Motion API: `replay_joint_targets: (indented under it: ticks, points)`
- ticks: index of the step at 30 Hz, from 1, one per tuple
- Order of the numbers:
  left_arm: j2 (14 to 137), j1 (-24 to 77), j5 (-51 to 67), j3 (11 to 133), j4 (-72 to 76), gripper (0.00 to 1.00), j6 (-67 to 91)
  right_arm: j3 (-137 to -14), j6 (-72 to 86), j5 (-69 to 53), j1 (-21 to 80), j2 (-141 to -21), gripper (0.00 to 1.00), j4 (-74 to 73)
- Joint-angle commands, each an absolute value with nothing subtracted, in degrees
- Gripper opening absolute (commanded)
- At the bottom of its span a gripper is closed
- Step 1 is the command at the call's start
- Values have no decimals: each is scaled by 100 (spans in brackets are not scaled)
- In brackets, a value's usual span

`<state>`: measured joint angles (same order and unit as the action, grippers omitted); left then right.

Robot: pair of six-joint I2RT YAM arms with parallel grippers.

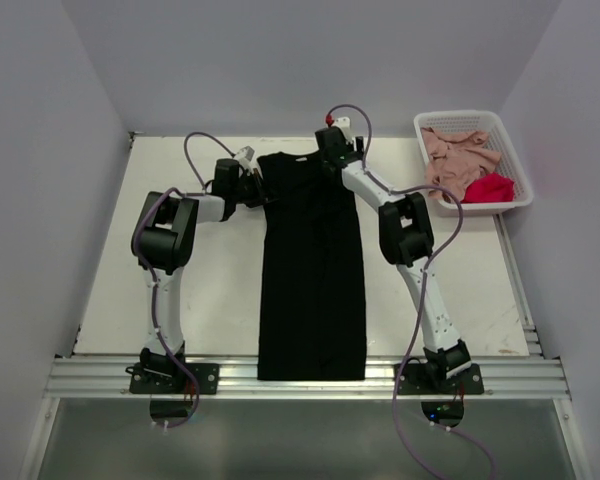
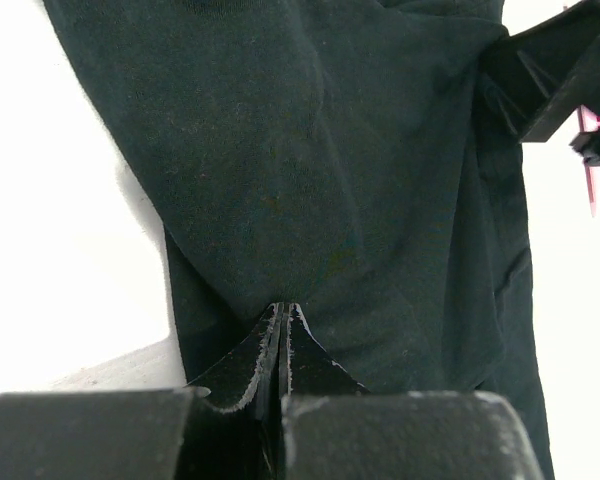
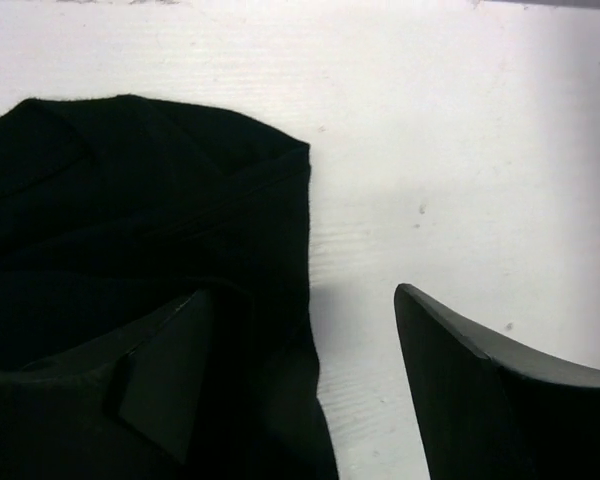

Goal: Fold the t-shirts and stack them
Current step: Rotate the tshirt 90 degrees

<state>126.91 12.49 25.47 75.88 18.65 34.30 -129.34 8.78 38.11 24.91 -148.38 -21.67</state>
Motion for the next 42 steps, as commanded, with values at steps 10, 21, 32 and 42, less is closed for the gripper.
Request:
replay_joint_targets:
  ticks: [10,21,32,42]
  points:
    - [12832,1125,2426,7550,1775,0,3349,-12042,913,3657,2487,-13141,68,-1555]
    - [12779,1125,2487,7190,2135,0,3577,-10811,2240,880,2128,-12524,31,-1951]
    - [12735,1116,2549,7058,2303,0,3683,-10635,2522,-298,1749,-12893,34,-1960]
    - [12788,1125,2566,7049,2382,0,3727,-10231,2663,-1441,1529,-13043,35,-1679]
